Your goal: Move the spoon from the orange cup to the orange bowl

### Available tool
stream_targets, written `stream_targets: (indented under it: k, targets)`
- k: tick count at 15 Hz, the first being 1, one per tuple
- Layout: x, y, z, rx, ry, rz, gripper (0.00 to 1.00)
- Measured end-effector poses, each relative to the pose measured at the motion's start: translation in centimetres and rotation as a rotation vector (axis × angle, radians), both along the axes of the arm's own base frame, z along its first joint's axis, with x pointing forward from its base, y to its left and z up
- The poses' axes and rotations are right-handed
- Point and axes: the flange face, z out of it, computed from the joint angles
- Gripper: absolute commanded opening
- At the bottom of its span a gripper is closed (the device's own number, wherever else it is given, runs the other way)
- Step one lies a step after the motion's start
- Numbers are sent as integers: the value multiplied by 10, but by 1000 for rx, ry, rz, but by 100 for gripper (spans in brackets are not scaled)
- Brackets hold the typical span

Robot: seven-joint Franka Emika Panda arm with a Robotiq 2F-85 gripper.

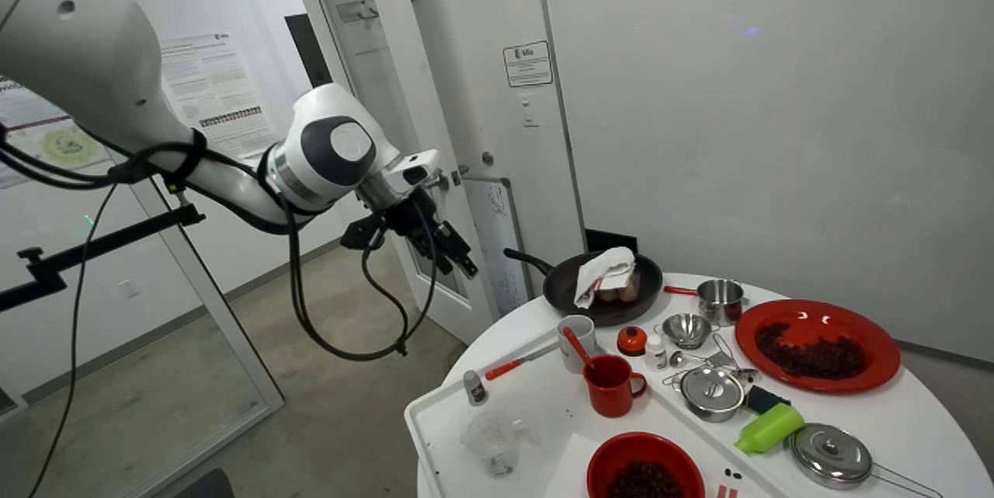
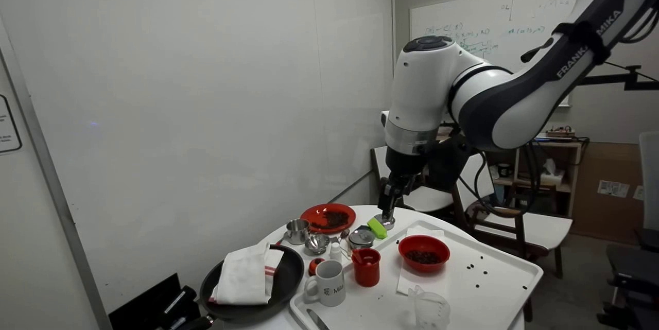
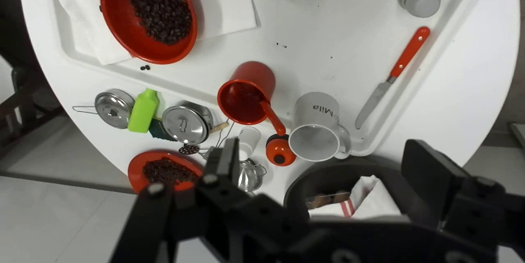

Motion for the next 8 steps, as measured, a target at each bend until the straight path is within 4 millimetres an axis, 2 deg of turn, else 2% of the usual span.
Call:
stream_targets:
  k: [4,8]
  targets:
    - [19,5,-25,-13,-39,-49,100]
    - [46,16,-61,-22,-21,-52,100]
